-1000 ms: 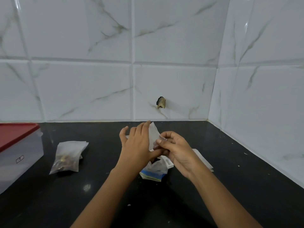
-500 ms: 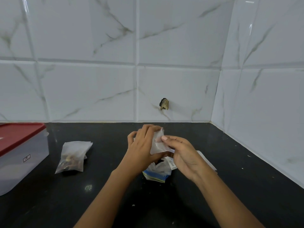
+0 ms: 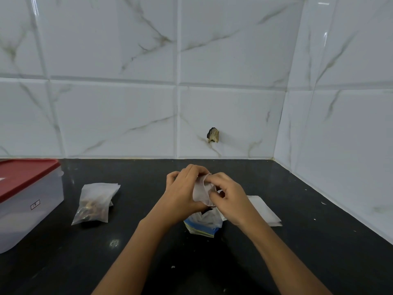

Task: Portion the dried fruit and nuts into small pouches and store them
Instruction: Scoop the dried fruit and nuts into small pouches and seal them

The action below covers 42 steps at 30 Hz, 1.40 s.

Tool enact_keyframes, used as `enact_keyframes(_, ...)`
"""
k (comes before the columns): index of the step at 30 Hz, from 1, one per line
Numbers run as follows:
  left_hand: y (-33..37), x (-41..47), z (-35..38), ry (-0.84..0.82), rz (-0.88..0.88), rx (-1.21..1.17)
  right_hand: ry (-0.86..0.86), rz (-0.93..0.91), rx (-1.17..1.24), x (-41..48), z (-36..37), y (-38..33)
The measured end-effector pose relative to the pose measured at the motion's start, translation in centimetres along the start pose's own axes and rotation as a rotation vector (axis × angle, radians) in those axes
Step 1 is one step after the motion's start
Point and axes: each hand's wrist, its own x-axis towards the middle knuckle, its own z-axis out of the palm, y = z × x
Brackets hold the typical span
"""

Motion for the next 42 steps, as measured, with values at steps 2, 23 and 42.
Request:
enact_keyframes(2,0.0,0.1,0.0,-0.013,0.019,-0.009,-0.021,0.012,0.030,0.0,0.1,0.0)
enact_keyframes(23,-3.4,0.0,-0.4,-0.070,-0.611,-0.111,-0.102,0.385,-0.376,-0.3,0.0,1.6)
enact_keyframes(42,-2.7,-0.5,0.2,-0.239,-0.825,-0.429,-0.271,0.320,-0.555,-0.1,0.9,-0.5)
